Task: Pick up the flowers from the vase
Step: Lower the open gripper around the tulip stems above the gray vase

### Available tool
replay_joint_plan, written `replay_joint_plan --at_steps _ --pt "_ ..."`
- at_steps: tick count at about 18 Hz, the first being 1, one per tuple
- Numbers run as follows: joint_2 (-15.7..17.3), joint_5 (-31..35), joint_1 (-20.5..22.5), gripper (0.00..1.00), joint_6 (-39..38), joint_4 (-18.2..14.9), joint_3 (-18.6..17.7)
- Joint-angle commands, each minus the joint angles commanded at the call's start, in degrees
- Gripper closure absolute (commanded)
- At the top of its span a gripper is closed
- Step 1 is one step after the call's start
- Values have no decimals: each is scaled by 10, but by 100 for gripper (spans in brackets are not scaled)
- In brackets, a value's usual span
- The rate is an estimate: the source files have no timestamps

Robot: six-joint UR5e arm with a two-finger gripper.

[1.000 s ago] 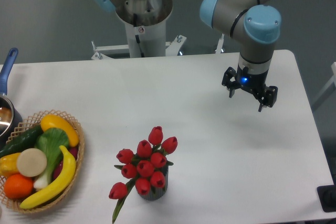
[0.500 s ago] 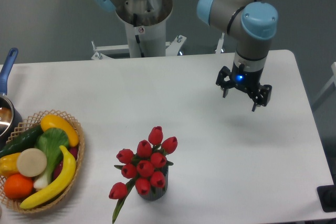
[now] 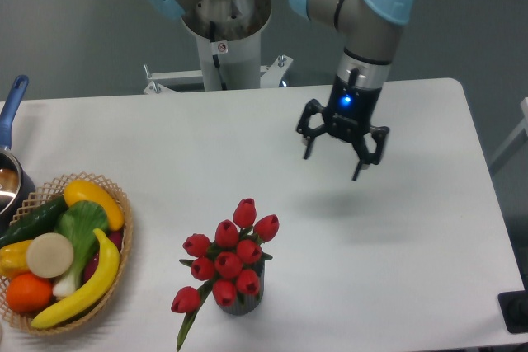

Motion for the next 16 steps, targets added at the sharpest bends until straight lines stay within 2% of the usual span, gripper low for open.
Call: replay_joint_plan --at_steps 3,5,7,9,13,14,16 --pt "-7 -61 0 0 -1 0 -17" --pt "-14 -71 -6 0 -3 1 -19" --pt "-36 -83 -12 0 -17 3 -1" --pt "-68 -126 -23 0 -44 4 38" --pt "-122 -141 -60 0 -44 9 100" --pt "-135 -154 -70 0 -44 15 105" --pt "-140 -156 -83 0 -44 16 106"
